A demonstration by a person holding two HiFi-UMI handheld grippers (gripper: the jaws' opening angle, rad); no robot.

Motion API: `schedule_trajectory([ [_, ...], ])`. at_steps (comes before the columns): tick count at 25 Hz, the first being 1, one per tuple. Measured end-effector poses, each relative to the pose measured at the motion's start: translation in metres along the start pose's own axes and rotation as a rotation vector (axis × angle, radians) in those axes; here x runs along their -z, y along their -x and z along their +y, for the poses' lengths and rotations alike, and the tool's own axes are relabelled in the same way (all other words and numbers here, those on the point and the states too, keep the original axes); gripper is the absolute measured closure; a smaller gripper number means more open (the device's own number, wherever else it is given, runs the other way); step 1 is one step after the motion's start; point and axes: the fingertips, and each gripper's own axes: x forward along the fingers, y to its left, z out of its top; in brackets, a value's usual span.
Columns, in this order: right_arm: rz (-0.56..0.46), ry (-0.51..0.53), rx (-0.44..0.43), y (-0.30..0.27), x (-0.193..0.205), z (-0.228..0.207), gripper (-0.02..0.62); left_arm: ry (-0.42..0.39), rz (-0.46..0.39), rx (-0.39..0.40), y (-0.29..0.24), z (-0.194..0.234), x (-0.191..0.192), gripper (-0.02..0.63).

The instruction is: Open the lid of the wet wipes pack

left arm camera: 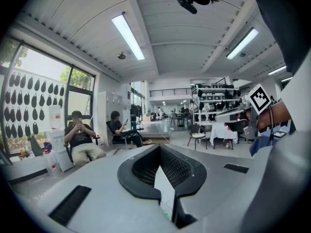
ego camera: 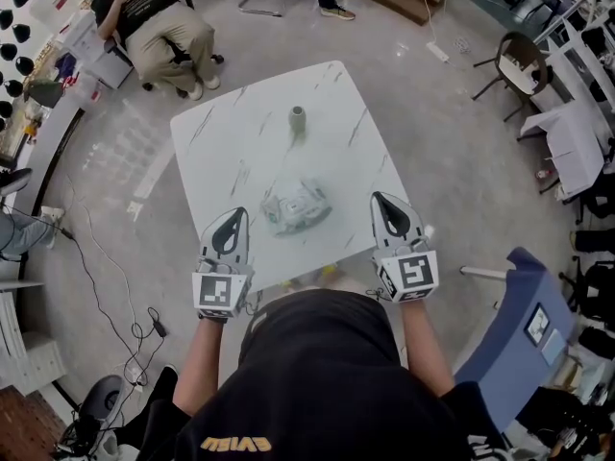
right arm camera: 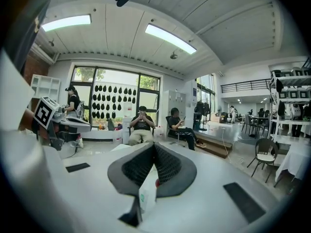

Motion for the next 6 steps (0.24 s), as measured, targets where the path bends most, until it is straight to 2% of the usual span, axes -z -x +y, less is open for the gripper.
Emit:
schedule_trajectory([
  [6,0.003,0.001,-0.039,-0.005,0.001,0.001,0.594,0.064,0.040,-0.014,0.008,0.009,0.020,0.589],
])
